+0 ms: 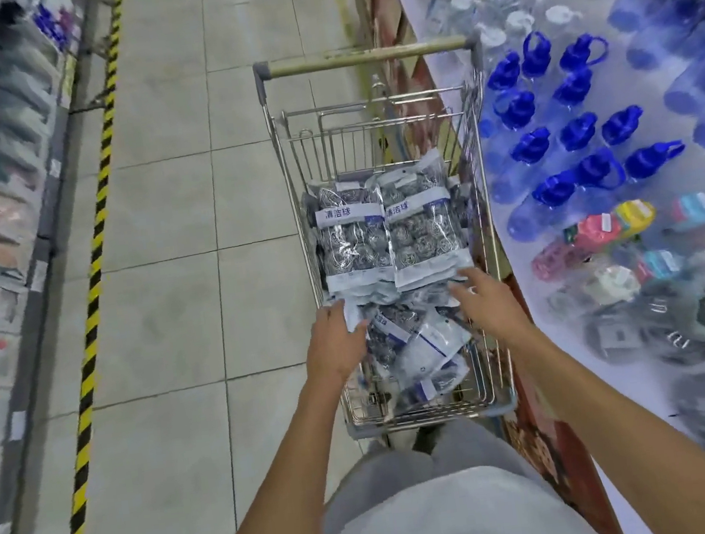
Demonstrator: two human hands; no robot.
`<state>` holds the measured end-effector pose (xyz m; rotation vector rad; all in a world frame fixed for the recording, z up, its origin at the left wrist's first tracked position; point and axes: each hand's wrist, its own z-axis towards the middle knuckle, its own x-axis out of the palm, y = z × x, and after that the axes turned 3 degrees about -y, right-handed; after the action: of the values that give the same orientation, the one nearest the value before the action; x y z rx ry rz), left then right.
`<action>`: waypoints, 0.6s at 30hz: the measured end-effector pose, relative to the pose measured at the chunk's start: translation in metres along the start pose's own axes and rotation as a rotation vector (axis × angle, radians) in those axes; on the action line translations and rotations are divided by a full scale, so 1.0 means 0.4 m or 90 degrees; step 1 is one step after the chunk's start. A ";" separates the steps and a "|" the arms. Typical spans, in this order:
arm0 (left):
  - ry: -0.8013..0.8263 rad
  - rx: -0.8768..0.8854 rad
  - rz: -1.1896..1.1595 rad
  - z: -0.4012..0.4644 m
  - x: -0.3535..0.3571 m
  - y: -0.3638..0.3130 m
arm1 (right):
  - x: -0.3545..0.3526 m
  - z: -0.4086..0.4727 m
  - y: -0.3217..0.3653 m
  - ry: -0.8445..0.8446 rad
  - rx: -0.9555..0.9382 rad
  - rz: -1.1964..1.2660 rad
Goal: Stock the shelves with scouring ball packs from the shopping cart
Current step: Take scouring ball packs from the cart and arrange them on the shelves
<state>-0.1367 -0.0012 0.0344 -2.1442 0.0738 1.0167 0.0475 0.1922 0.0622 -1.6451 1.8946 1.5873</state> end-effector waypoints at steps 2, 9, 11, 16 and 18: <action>0.024 -0.004 -0.031 0.099 -0.012 -0.021 | -0.004 0.078 0.022 -0.009 0.035 0.025; 0.034 -0.081 -0.022 0.399 0.004 -0.064 | -0.019 0.383 0.050 -0.013 0.124 0.042; 0.038 -0.113 -0.037 0.469 0.013 -0.072 | -0.024 0.460 0.045 -0.023 0.143 0.058; 0.002 -0.243 -0.151 0.588 0.051 -0.061 | -0.003 0.585 0.032 0.014 0.189 0.096; 0.002 -0.300 -0.204 0.616 0.061 -0.053 | 0.008 0.610 0.026 0.007 0.206 0.122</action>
<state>-0.2713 0.1804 -0.0692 -2.4676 -0.5402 0.9026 -0.0785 0.3768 -0.0360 -1.3761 2.2314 1.2461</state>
